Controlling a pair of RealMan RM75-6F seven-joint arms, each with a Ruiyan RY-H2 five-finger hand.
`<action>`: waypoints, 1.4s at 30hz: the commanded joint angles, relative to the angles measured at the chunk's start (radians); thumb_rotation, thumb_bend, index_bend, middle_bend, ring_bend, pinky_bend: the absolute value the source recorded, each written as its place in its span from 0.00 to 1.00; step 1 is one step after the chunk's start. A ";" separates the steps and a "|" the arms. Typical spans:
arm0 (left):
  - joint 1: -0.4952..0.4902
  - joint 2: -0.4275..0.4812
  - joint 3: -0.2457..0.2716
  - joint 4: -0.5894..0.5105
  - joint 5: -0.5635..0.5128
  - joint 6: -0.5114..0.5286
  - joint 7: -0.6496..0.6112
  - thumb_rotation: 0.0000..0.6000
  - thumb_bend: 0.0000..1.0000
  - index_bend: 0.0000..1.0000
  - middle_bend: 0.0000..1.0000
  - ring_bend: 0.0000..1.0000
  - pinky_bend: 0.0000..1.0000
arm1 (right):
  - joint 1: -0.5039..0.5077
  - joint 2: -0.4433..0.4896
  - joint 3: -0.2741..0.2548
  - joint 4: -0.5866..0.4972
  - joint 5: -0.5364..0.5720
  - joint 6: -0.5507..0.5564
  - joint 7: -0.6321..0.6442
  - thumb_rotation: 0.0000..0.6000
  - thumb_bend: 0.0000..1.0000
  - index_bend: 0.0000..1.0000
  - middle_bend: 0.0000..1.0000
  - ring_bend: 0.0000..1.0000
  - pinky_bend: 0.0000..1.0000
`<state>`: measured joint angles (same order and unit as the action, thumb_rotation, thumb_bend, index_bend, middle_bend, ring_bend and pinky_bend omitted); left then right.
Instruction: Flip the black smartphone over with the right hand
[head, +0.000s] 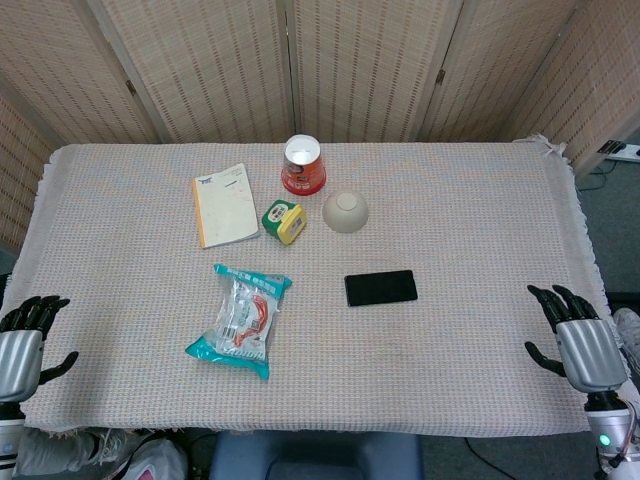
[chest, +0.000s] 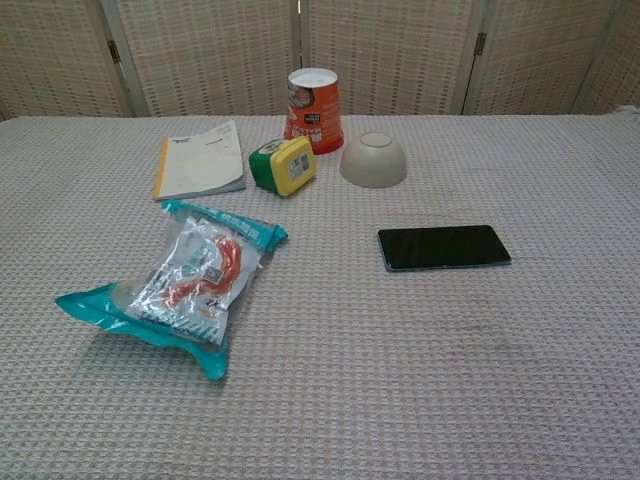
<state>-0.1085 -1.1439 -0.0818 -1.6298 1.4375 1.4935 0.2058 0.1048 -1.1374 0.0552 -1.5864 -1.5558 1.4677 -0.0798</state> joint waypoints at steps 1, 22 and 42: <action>0.003 0.001 0.003 -0.001 0.003 0.003 -0.003 1.00 0.20 0.23 0.22 0.16 0.25 | 0.045 -0.011 0.006 -0.001 -0.008 -0.061 -0.026 1.00 0.18 0.17 0.26 0.17 0.24; 0.049 0.026 0.018 0.028 -0.005 0.039 -0.064 1.00 0.20 0.24 0.22 0.16 0.25 | 0.425 -0.283 0.112 0.212 0.162 -0.537 -0.130 1.00 0.18 0.19 0.23 0.17 0.24; 0.056 0.043 0.023 0.038 0.000 0.027 -0.103 1.00 0.20 0.24 0.22 0.16 0.25 | 0.573 -0.479 0.110 0.378 0.261 -0.651 -0.220 1.00 0.18 0.19 0.26 0.11 0.20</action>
<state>-0.0529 -1.1015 -0.0586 -1.5923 1.4378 1.5211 0.1028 0.6709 -1.6073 0.1663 -1.2171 -1.3010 0.8216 -0.2948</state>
